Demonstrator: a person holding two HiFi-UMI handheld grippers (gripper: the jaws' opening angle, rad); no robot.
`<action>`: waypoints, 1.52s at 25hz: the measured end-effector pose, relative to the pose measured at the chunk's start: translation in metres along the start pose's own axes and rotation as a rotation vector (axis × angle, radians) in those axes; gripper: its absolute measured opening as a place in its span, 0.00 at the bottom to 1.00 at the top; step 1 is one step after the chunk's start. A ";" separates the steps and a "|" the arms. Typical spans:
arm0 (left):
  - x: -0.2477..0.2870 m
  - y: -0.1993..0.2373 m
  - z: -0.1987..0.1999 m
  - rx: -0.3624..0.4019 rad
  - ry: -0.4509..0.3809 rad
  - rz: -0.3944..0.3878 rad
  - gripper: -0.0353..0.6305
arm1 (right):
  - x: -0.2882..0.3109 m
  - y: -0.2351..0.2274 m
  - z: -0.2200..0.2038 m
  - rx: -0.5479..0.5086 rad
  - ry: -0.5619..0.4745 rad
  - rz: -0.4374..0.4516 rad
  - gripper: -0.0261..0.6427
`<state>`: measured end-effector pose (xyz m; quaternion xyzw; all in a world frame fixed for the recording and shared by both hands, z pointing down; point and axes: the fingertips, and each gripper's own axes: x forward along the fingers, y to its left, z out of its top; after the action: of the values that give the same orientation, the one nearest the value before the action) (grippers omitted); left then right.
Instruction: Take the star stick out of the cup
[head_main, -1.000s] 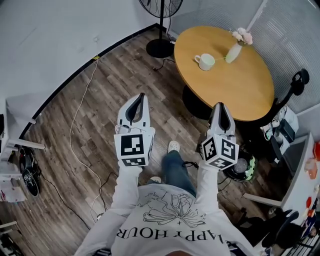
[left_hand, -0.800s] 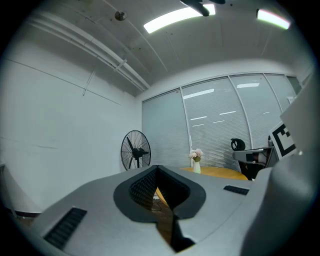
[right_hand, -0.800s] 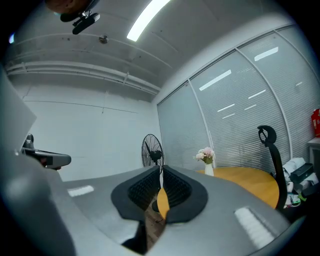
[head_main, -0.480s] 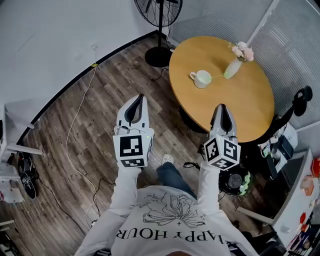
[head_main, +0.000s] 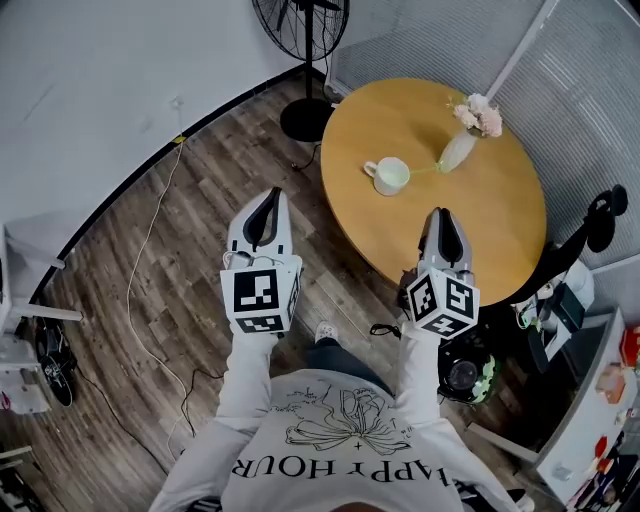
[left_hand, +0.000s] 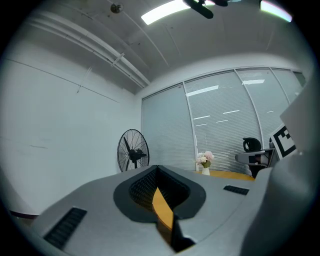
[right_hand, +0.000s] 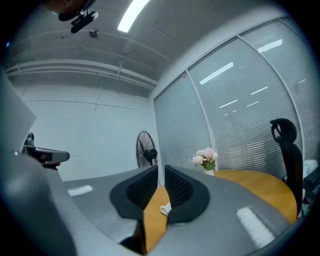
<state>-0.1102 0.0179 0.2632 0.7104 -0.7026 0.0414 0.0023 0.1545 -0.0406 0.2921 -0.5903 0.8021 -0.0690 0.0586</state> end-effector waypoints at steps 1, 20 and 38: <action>0.007 -0.002 0.000 0.000 0.002 -0.002 0.06 | 0.007 -0.003 0.000 -0.001 0.002 0.002 0.09; 0.100 -0.016 -0.018 0.002 0.066 -0.006 0.06 | 0.094 -0.044 -0.028 0.016 0.077 0.011 0.12; 0.255 -0.019 -0.034 -0.006 0.075 -0.181 0.06 | 0.195 -0.081 -0.051 0.005 0.100 -0.131 0.13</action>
<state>-0.0906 -0.2339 0.3139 0.7689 -0.6351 0.0657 0.0345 0.1641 -0.2485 0.3545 -0.6372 0.7635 -0.1041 0.0152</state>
